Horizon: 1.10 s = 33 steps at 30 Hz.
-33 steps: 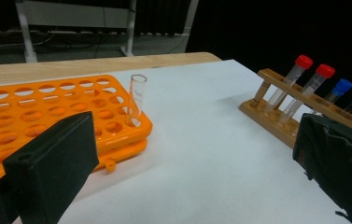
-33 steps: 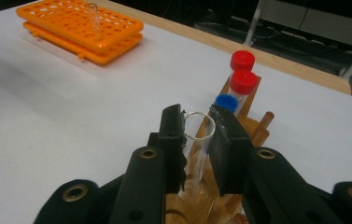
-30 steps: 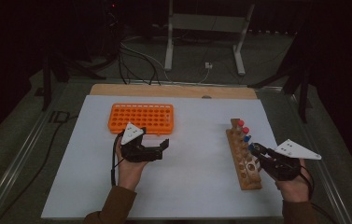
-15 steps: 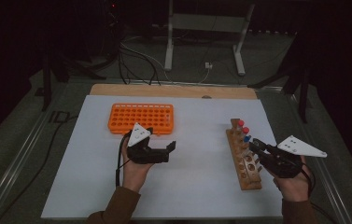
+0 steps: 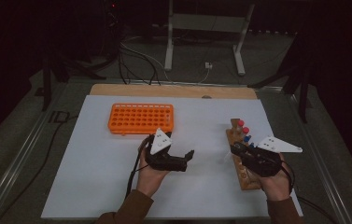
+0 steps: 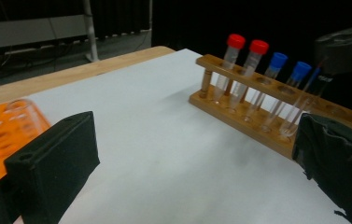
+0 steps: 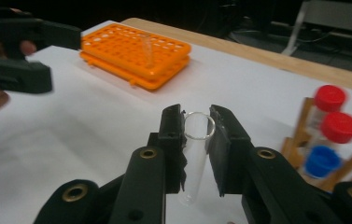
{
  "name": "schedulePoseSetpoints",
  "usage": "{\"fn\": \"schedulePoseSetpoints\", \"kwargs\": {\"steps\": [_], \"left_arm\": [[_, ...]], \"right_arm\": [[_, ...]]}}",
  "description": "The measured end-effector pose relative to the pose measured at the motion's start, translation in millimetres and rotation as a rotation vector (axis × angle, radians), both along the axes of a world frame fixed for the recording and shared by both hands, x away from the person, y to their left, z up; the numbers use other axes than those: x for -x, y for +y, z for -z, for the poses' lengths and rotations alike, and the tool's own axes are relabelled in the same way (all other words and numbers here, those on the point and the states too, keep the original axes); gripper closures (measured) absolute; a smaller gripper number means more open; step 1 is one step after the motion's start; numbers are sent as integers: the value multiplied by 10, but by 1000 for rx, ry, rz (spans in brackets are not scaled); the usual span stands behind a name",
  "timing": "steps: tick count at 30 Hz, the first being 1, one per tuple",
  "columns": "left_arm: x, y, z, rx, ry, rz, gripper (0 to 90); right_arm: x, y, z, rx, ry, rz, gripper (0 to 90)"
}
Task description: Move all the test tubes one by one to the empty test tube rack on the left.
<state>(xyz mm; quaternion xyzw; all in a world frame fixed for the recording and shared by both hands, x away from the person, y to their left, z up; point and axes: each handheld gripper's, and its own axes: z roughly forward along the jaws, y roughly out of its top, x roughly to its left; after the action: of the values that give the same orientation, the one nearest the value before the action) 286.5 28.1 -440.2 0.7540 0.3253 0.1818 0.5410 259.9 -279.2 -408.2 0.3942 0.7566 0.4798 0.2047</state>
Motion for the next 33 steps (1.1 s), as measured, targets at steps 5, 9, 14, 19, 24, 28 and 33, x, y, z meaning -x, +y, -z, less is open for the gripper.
{"fn": "schedulePoseSetpoints", "kwargs": {"steps": [5, 9, 14, 19, 24, 28, 33], "left_arm": [[33, -216, 21, -25, -25, 41, 17], [39, -381, 68, -34, -23, 80, 44], [50, -581, 153, -47, -5, 136, 111], [94, -767, 183, -80, -12, 179, 118], [116, -858, 194, -86, -17, 179, 239], [112, -881, 211, -73, -5, 200, 442], [106, -889, 218, -51, 2, 217, 620]], "right_arm": [[-10, 86, 26, 0, 5, -10, 761], [-18, 132, 53, -7, 13, -17, 761], [-14, 173, 69, -10, 17, -28, 760], [-15, 206, 95, -9, 25, -37, 759], [-11, 247, 114, -7, 30, -45, 759], [-9, 259, 119, -7, 32, -51, 759], [-7, 260, 118, -18, 37, -61, 759]]}}
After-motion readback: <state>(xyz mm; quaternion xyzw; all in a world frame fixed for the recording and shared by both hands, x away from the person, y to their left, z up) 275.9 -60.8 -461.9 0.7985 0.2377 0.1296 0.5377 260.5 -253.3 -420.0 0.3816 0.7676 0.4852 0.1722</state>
